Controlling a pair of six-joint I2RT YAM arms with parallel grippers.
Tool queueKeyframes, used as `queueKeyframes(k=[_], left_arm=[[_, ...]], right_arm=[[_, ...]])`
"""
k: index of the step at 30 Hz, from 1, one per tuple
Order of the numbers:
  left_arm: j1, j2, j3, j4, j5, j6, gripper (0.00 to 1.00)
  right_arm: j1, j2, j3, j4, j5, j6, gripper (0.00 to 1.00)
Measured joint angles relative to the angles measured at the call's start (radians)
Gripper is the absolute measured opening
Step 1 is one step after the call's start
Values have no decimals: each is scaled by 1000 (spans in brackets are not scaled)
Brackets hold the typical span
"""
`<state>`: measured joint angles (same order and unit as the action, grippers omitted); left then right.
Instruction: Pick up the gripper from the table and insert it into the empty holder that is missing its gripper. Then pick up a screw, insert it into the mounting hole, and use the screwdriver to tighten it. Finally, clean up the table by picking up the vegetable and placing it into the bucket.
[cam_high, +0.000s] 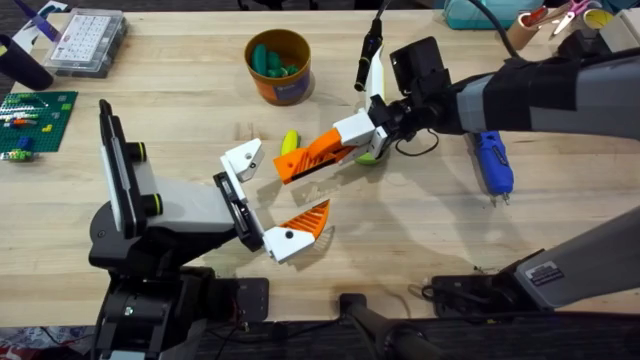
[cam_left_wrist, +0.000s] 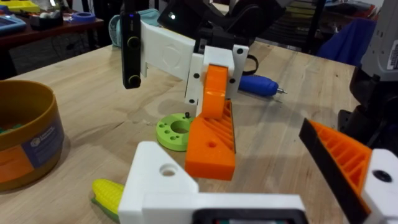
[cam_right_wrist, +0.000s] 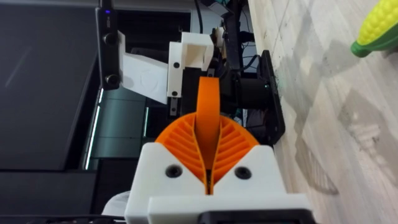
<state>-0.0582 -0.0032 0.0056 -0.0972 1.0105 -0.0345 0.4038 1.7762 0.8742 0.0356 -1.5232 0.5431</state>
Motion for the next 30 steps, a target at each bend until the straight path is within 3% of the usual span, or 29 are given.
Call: queueKeyframes(k=[24, 30], left_arm=[[0, 3, 0, 4, 0, 0, 986], [0, 3, 0, 4, 0, 0, 987]], right_arm=[[2, 2, 2, 1, 10, 3, 23], [33, 2, 47, 2, 11, 10, 23]])
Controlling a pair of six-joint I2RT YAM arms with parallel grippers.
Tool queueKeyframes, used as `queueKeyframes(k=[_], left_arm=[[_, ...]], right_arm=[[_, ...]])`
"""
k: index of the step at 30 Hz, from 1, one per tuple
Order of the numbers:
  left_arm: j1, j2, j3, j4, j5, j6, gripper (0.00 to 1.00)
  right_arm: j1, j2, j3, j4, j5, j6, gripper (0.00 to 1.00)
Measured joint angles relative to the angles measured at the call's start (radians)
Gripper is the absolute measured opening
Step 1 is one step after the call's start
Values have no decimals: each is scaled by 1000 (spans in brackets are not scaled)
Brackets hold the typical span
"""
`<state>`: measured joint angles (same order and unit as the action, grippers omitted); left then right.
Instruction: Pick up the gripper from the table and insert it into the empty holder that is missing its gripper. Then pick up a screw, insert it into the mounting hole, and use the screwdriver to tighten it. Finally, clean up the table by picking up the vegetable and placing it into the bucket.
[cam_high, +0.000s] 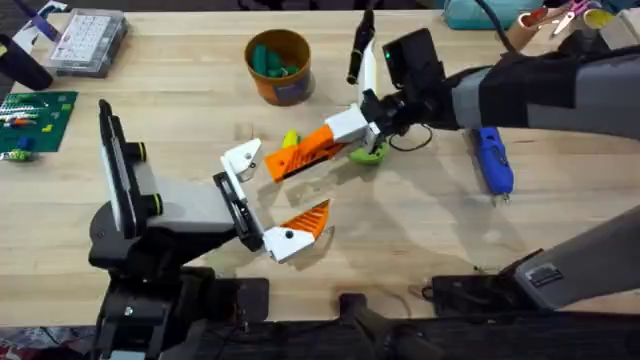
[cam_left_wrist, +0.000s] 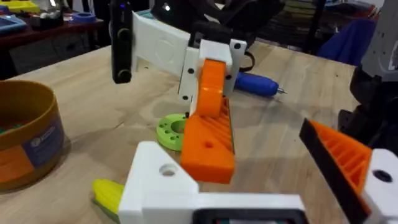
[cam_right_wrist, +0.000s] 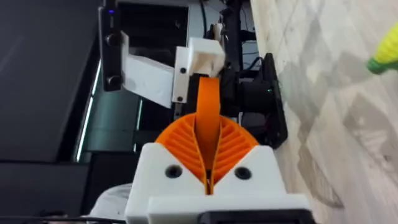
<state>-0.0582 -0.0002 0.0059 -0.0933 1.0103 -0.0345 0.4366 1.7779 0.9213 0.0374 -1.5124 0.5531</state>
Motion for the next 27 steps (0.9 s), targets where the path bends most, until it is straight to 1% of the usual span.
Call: queueKeyframes(k=[9, 27], left_arm=[[0, 0, 0, 0, -1, 0, 987], [0, 0, 0, 0, -5, 0, 986]], right_arm=[[31, 0, 64, 0, 0, 23, 23], [32, 0, 67, -2, 19, 31, 23]])
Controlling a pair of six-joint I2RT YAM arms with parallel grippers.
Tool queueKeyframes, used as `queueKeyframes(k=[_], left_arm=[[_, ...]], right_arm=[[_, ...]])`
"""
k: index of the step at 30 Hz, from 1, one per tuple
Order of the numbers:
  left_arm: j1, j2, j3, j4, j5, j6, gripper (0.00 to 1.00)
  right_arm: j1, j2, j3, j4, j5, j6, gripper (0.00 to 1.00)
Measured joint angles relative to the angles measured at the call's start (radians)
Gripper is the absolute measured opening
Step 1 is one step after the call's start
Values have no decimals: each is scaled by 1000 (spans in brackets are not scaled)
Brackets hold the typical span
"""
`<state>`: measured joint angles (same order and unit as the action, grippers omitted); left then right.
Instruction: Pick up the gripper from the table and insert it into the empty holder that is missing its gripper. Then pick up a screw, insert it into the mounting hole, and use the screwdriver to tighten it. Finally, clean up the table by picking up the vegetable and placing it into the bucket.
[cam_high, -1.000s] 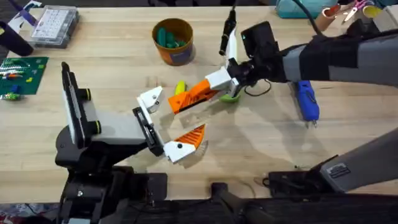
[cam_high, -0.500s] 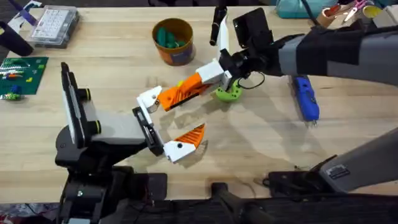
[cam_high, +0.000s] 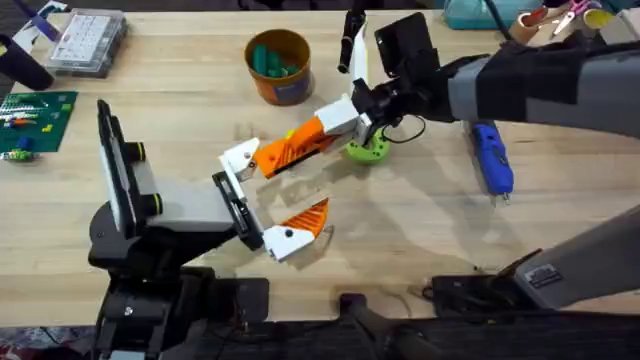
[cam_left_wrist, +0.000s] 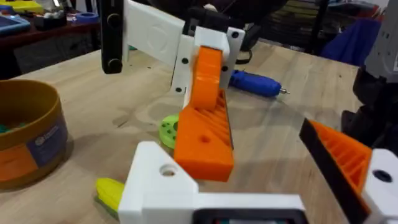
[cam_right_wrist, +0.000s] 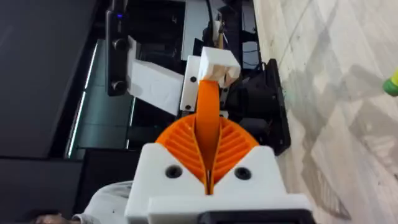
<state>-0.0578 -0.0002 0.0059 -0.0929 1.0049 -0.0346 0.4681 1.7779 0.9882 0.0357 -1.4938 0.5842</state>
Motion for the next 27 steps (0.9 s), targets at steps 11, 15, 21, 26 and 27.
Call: queueKeyframes(k=[11, 15, 21, 26, 27], left_arm=[[4, 0, 0, 0, -7, 0, 986], [5, 0, 0, 0, -7, 0, 986], [5, 0, 0, 0, -7, -1, 986], [5, 0, 0, 0, -6, -1, 986], [5, 0, 0, 0, -6, -1, 986]], right_arm=[[22, 0, 0, -3, 48, 1, 23], [23, 0, 0, -2, 52, 1, 23], [23, 0, 0, -2, 53, 1, 23], [23, 0, 0, 1, 54, 18, 23], [23, 0, 0, 3, 54, 24, 23]])
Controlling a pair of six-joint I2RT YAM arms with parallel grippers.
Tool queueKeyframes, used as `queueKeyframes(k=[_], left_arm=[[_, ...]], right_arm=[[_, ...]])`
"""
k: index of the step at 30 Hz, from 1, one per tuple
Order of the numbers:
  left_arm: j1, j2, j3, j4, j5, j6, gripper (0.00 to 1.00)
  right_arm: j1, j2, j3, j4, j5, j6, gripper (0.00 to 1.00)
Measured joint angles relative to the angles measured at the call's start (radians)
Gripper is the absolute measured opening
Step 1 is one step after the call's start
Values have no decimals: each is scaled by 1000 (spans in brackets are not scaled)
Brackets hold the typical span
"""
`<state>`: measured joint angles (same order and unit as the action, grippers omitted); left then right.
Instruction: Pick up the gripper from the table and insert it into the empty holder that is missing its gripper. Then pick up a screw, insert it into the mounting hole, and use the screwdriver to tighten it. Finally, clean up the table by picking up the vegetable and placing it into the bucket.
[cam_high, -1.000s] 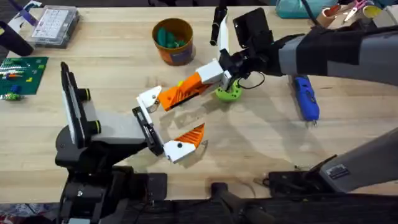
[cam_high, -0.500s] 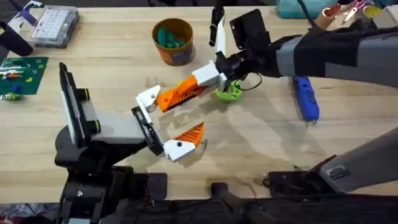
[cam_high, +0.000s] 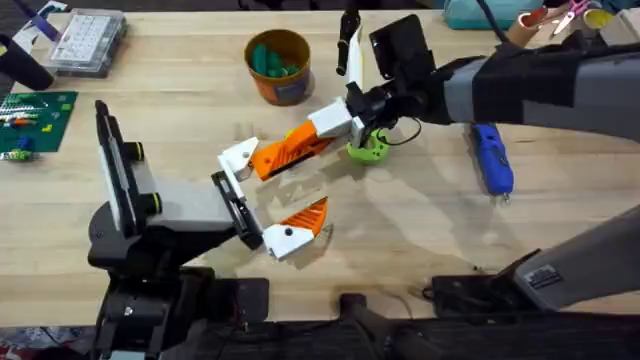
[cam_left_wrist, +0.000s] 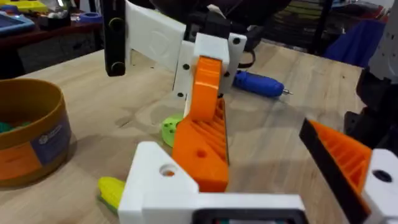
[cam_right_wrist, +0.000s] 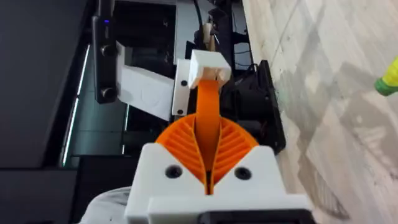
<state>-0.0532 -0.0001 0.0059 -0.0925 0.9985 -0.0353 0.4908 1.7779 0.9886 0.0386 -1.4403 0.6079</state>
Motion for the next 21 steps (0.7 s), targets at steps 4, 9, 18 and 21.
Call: queueKeyframes(k=[4, 9, 18, 21], left_arm=[[0, 0, 0, 0, -1, 0, 986], [0, 0, 0, 3, -21, 1, 986], [2, 0, 0, 2, -23, -7, 988], [2, 0, 0, 0, -10, -16, 986]], right_arm=[[0, 0, 0, 22, 1, 30, 23], [4, 18, 0, 133, 2, 110, 23], [14, 62, 4, 206, -17, 209, 24], [30, 81, 11, 212, -19, 216, 24]])
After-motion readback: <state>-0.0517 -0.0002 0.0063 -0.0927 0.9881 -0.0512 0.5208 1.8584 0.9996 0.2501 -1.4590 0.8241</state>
